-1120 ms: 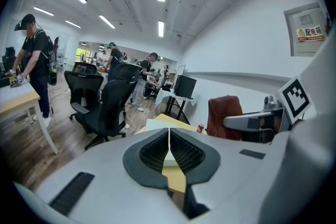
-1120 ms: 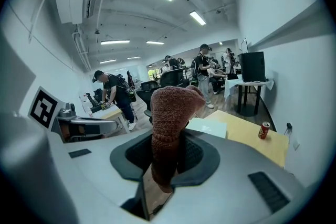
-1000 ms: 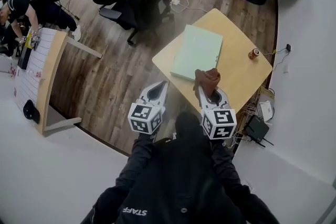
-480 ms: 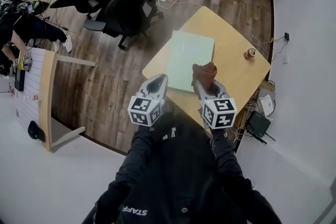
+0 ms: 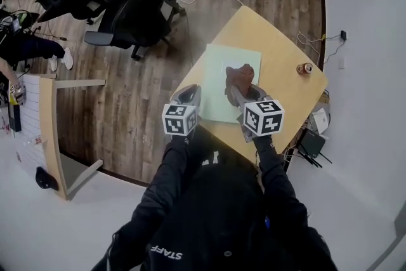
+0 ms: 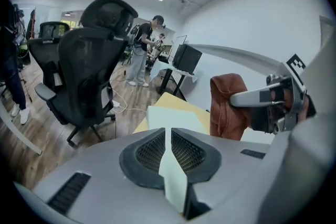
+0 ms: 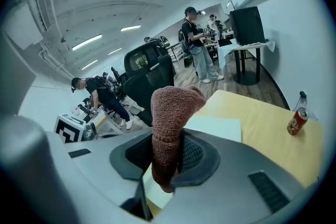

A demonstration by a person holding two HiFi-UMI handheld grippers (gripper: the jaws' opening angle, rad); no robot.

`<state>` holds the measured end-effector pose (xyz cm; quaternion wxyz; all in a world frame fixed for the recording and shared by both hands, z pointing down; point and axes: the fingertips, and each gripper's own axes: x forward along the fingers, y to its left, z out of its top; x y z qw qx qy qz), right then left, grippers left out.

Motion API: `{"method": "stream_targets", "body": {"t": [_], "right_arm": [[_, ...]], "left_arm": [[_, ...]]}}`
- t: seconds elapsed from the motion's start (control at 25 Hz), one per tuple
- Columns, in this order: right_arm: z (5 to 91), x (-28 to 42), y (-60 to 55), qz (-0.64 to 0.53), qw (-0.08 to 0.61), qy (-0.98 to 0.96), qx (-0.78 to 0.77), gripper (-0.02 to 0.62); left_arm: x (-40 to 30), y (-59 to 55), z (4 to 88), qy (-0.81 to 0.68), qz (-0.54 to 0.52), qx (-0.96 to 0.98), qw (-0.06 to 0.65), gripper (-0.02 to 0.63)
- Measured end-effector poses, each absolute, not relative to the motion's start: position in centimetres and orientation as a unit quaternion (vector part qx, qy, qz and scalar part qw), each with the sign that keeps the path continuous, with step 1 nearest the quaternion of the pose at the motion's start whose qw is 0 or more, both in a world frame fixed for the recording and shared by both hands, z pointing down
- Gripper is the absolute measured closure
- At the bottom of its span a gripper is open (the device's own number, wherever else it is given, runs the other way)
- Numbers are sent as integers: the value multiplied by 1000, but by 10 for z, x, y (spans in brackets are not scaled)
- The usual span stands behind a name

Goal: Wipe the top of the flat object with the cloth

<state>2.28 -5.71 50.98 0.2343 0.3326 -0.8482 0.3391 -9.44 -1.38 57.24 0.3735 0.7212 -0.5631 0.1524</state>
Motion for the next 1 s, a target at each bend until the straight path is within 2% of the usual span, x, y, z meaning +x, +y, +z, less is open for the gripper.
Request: {"method": "stream_targets", "body": {"t": [0.28,0.36,0.56,0.8,1.0], "right_arm": [[564,-37,-125,383,236,-837,312,491],[581,-53,-139,397,234,-834,304,491],[622,-88,-163,450,220,-815,291,491],[669,-94,-174,467,250,-794,297,491],[684,-68,-179,446,288,-784,321,491]], "left_arm": [[-97,-37,647,-513,186,714,438,560],[-96,-38,659,-501,193,715,448,481],[-89,-34,685,-461,223,724,463,459],[-85,-33,698,-440,223,720,488,457],[-84,-32,699,-437,217,714,502,488]]}}
